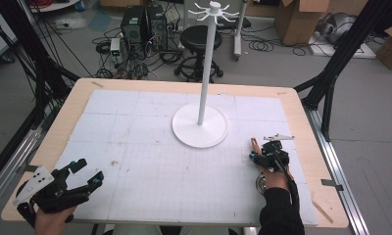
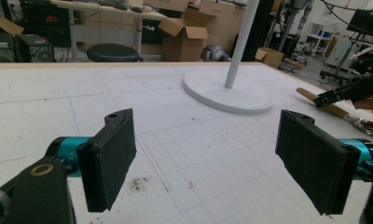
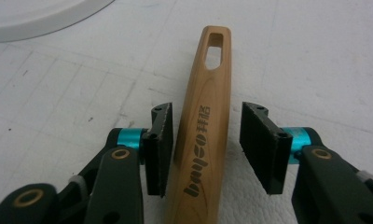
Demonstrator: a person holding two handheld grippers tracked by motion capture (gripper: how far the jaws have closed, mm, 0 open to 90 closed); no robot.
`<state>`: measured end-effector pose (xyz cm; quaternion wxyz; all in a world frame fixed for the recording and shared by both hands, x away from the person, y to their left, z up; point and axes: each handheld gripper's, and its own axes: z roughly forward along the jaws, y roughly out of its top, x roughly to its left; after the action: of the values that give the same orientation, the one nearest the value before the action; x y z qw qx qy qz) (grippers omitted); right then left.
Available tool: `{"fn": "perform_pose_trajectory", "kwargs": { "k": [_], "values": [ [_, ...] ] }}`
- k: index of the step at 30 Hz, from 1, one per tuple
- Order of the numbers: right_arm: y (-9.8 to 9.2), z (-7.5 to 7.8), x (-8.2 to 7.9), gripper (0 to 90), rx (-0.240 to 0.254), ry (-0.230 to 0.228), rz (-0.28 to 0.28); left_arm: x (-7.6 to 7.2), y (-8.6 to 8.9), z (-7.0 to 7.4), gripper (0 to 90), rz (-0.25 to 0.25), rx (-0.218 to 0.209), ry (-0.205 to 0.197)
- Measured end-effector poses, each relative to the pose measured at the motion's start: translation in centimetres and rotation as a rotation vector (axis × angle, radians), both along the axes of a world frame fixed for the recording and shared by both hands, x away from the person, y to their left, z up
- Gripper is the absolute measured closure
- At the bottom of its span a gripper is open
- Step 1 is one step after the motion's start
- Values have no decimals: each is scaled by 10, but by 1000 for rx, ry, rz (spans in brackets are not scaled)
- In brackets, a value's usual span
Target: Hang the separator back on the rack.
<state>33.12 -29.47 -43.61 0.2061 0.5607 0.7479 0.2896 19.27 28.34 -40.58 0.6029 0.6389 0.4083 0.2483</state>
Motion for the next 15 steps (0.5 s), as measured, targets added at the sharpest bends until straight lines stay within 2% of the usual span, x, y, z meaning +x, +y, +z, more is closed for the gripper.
{"fn": "perform_pose_trajectory", "kwargs": {
  "k": [5,15],
  "values": [
    [1,-1,0,603,6,0,4,0,0,0,205,1,3,3],
    [1,-1,0,644,17,1,-5,0,0,0,205,5,6,6]
  ]
}}
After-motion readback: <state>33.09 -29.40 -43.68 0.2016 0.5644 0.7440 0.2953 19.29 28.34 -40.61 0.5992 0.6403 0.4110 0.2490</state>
